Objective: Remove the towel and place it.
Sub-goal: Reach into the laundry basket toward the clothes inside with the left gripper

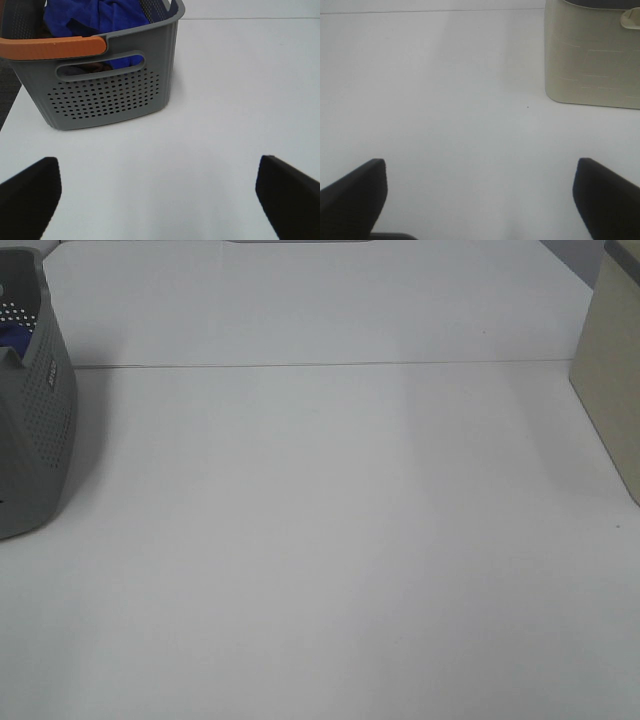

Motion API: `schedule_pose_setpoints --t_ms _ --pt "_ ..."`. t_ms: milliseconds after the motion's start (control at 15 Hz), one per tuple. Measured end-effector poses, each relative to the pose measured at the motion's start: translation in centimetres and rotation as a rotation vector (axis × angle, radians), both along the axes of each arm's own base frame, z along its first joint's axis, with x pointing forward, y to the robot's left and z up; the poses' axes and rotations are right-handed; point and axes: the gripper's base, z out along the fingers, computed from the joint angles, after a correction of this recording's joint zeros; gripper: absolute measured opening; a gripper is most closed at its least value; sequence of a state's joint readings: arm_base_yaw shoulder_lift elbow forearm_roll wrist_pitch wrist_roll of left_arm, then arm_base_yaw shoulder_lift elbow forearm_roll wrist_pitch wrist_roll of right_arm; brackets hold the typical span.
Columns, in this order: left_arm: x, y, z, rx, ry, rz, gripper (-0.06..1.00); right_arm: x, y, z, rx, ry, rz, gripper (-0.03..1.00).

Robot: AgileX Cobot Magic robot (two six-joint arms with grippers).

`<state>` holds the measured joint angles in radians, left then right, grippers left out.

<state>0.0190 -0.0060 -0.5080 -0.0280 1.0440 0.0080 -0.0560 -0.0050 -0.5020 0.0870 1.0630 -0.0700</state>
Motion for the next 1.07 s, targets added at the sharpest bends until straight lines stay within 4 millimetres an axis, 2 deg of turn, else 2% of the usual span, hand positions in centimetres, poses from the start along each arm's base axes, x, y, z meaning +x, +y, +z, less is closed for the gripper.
schedule_pose_setpoints --t_ms 1067 --pt "0.0 0.0 0.0 0.0 0.0 0.0 0.99 0.0 0.0 0.0 0.0 0.0 0.0 0.97"
